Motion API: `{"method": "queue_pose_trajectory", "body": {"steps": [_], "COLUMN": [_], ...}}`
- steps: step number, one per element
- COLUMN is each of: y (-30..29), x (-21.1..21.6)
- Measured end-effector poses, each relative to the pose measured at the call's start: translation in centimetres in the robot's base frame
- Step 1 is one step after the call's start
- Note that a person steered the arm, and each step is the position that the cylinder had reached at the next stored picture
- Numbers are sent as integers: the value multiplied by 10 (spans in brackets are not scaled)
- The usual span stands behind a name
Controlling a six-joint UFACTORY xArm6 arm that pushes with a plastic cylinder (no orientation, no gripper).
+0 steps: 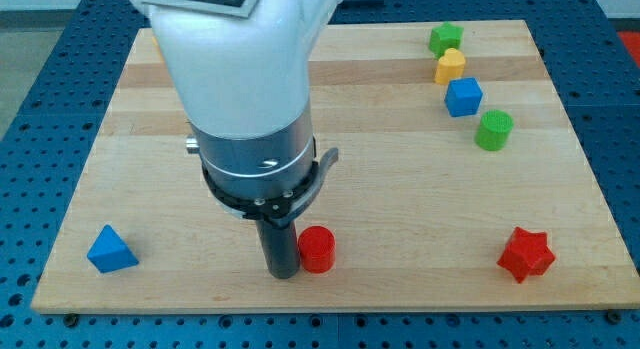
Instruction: Place the red circle to the top left of the red star
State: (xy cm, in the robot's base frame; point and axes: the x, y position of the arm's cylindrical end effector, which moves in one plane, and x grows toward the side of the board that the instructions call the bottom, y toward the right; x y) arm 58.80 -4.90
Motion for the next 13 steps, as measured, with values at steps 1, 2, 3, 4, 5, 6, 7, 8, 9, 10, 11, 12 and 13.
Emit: {"method": "queue_pose_trajectory", "body": {"steps": [1,2,3,4,5,6,7,8,9,10,11,12,13], "y": [17,25,39,66,88,109,132,152,169,174,174,181,190], "x": [-2,-19,-33,-35,-37,-38,-38,-38,-38,-38,-38,-38,-38]}}
